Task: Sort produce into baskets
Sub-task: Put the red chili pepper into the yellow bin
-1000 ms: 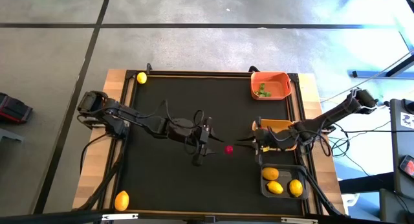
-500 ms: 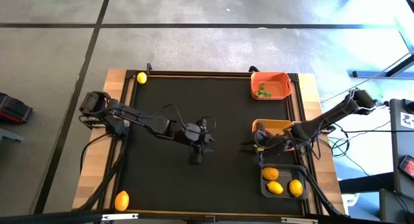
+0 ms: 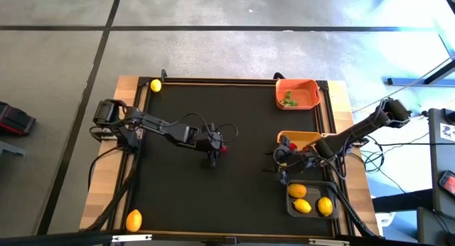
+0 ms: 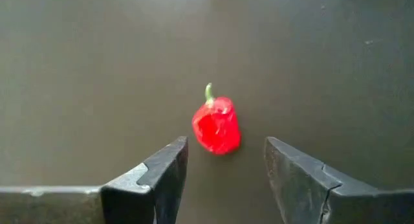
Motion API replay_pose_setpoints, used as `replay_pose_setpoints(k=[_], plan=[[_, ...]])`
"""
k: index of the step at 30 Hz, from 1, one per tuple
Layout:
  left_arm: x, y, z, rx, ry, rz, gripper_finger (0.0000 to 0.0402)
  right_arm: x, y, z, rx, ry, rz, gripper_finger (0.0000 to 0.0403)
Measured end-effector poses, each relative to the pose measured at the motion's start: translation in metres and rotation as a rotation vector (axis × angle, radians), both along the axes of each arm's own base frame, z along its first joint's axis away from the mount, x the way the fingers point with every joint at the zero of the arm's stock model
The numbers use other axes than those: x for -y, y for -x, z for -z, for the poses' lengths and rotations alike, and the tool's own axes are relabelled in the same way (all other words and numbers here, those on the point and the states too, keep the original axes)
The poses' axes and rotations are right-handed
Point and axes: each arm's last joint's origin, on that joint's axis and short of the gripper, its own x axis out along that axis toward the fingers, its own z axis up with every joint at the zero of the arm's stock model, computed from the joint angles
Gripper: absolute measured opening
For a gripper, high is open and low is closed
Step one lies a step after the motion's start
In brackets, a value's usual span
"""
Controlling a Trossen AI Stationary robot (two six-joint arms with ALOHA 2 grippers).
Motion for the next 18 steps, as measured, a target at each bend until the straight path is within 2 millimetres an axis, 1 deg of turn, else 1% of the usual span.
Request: replay_pose_setpoints(k=[4,6,9,12,15,18], plan=[[-0.007,0.002,0.015,0.03,0.028,0.003,0.02,0.0,0.0,0.0,0.001,-0.002,0.001,0.0251],[-0.009,0.003,0.027,0.036,0.052,0.01,0.02,0.0,0.0,0.0,0.006,-0.003,0.002,0.0249],[-0.01,-0.003,0.033,0.116,0.079,0.006,0.02,0.0,-0.001,0.0,0.008,0.01,0.014,0.0245],[-0.011,-0.006,0.043,0.109,0.094,0.011,0.0199,0.0,-0.002,0.002,0.005,0.017,0.019,0.0244],[-0.011,-0.008,0.051,0.098,0.092,0.022,0.0183,-0.001,-0.004,0.003,0.015,0.014,0.021,0.0244],[-0.01,-0.01,0.054,0.103,0.088,0.035,0.015,-0.002,-0.006,0.005,0.013,0.018,0.018,0.0244]])
